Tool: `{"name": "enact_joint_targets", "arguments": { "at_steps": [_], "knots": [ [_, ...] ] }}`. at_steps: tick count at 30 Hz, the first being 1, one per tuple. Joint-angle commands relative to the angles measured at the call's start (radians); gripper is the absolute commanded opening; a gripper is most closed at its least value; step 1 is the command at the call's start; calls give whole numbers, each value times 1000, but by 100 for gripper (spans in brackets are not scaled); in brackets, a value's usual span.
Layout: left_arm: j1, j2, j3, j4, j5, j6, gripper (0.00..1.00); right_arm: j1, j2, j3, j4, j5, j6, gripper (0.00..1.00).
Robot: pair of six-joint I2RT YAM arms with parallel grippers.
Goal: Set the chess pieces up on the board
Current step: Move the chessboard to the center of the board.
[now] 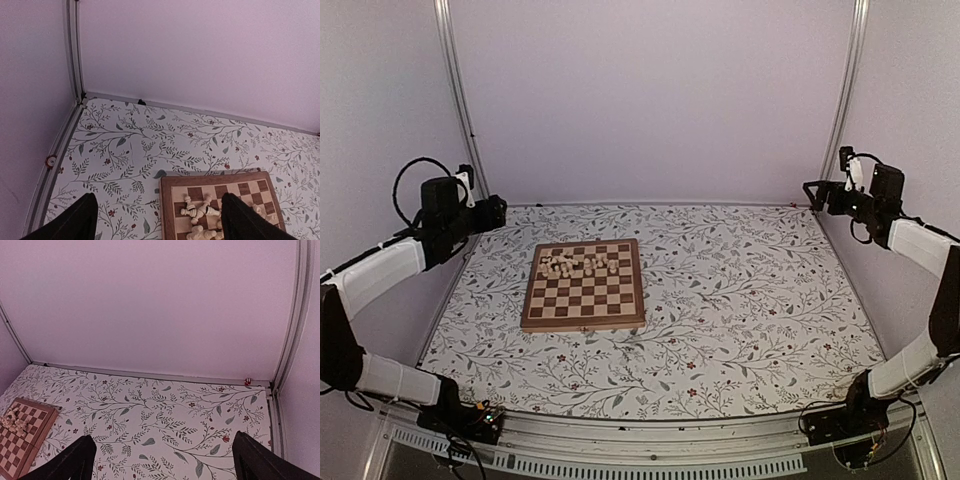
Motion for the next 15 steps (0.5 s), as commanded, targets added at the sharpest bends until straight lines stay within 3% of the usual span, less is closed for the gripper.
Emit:
{"name": "enact_joint_targets", "arguments": {
  "at_steps": [1, 5, 7, 11, 13, 15],
  "knots": [
    [3, 8, 41, -376, 21, -60, 81, -59, -35, -35, -84, 49, 92, 99],
    [8, 25, 42, -525, -21, -73, 75, -82, -89, -107, -71, -174, -25, 96],
    [16, 42, 35, -571, -4, -84, 63, -85, -125, -143, -63, -251, -98, 88],
    [52, 81, -8, -611, 60, -110, 28, -85, -151, -154, -109, -320, -185, 79],
    [72, 102, -26, -605, 84, -117, 18, -84, -150, -155, -119, -321, -211, 77],
    [79, 125, -31, -607, 112, -110, 14, -85, -150, -160, -120, -333, -222, 76]
  ]
}}
